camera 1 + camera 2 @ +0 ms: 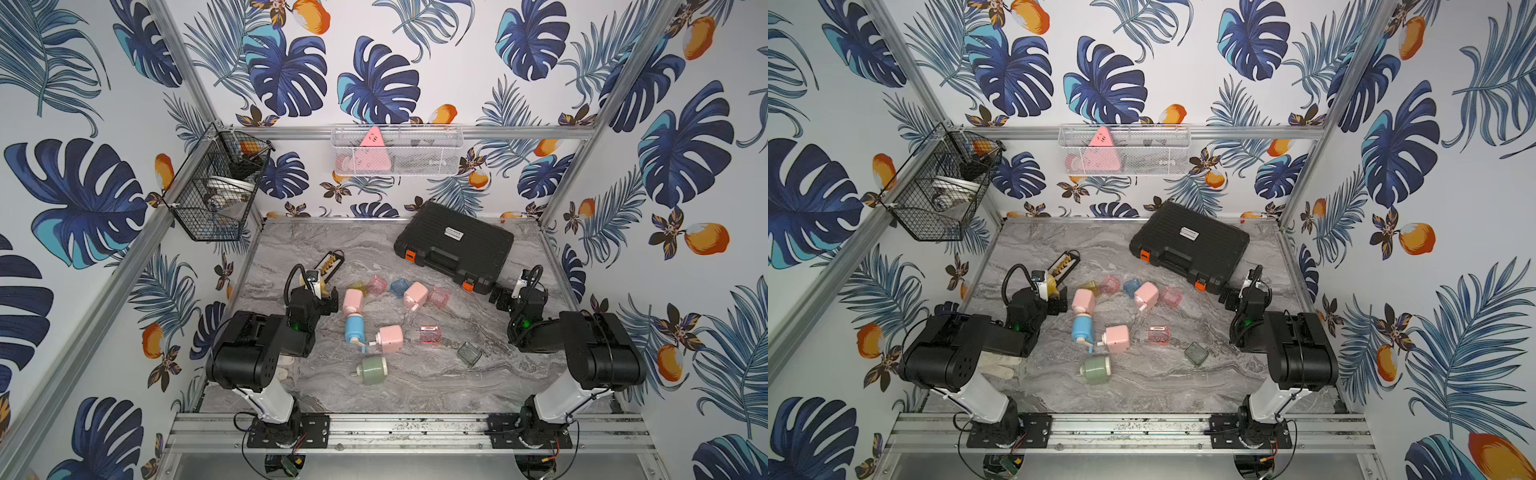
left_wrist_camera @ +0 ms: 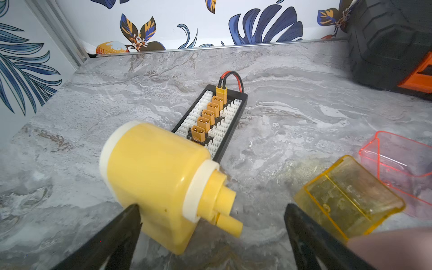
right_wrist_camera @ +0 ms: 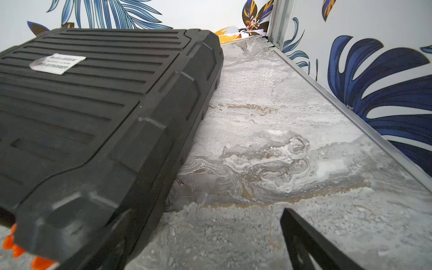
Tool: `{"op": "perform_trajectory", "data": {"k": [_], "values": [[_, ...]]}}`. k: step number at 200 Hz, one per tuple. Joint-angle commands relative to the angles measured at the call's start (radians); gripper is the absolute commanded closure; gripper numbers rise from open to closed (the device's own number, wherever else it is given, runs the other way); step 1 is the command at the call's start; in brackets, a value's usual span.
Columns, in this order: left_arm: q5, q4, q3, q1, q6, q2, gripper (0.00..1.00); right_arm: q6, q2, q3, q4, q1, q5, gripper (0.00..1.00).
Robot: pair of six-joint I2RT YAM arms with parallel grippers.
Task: Put the tray back into the pencil sharpener
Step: Adjust the container at the center of the board.
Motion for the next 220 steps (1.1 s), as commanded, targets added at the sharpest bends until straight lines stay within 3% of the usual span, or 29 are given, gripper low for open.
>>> {"op": "perform_trajectory", "data": {"k": [1,142,173,195,220], "values": [[0.01,0.02,0.003,-0.001,0.012,-0.002,0.01,-0.01,-0.003,0.007,0.006,0.001,-0.053,0.0],[0.007,0.031,-0.004,0.005,0.005,-0.006,0.01,-0.003,-0.007,0.004,0.012,-0.002,-0.029,0.0],[-0.05,0.08,-0.071,0.003,-0.012,-0.101,0.01,0.018,-0.148,-0.046,-0.007,-0.002,0.028,0.0],[-0.073,-0.089,-0.038,-0.001,-0.019,-0.231,0.01,0.034,-0.286,-0.032,-0.14,-0.002,0.035,0.0],[-0.154,-0.465,0.105,-0.012,-0.099,-0.356,0.01,0.144,-0.422,-0.01,-0.275,-0.002,-0.002,0.0]]}}
